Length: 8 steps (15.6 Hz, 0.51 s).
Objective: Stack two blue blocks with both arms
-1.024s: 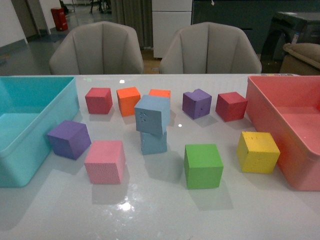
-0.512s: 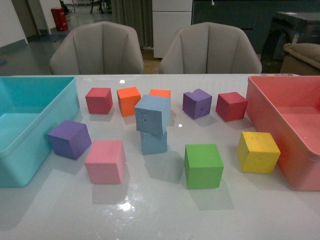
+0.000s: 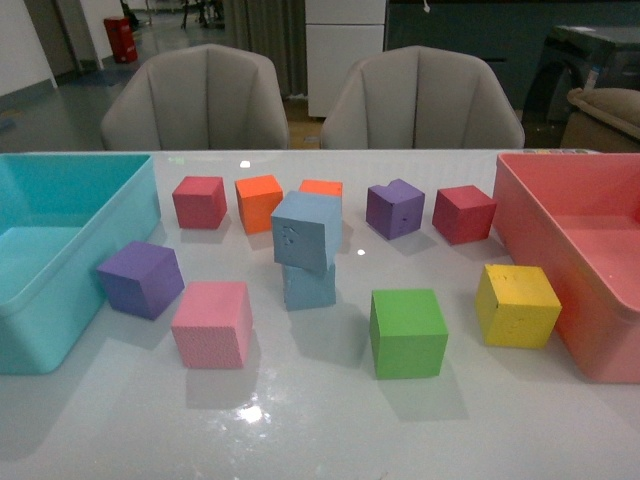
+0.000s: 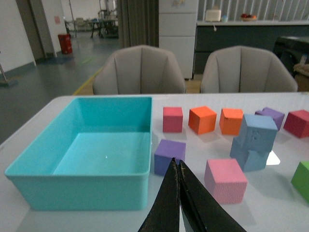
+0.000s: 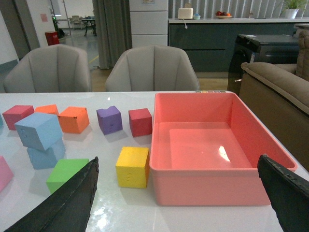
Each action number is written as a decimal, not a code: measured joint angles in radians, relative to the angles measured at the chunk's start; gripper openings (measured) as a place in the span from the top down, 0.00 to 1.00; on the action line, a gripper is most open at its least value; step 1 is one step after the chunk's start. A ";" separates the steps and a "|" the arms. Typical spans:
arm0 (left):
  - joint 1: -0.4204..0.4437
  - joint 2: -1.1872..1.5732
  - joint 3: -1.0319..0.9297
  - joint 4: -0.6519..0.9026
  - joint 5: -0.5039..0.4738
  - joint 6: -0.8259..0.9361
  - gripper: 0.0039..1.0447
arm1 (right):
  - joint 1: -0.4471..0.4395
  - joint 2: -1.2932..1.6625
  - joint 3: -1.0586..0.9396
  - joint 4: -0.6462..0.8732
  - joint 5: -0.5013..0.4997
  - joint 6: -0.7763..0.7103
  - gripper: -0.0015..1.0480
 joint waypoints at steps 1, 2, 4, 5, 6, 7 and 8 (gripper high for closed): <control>0.000 -0.001 -0.006 -0.011 0.000 0.000 0.99 | 0.000 0.000 0.000 -0.001 0.000 0.000 0.06; 0.000 -0.001 -0.006 -0.010 0.002 0.000 0.99 | 0.000 0.000 0.000 -0.001 0.001 0.000 0.06; 0.000 -0.001 -0.006 -0.006 0.003 0.000 0.99 | 0.000 0.000 0.000 -0.001 0.000 0.000 0.06; 0.000 -0.001 -0.006 -0.006 0.002 0.000 0.99 | 0.000 0.000 0.000 -0.002 0.000 0.000 0.06; 0.000 -0.001 -0.006 -0.006 0.002 0.000 0.96 | 0.000 0.000 0.000 -0.001 0.000 0.000 0.06; 0.000 -0.001 -0.006 -0.006 0.002 0.000 0.88 | 0.000 0.000 0.000 -0.002 0.000 0.000 0.06; 0.000 -0.001 -0.006 -0.006 0.002 0.000 0.76 | 0.000 0.000 0.000 -0.002 0.000 0.000 0.06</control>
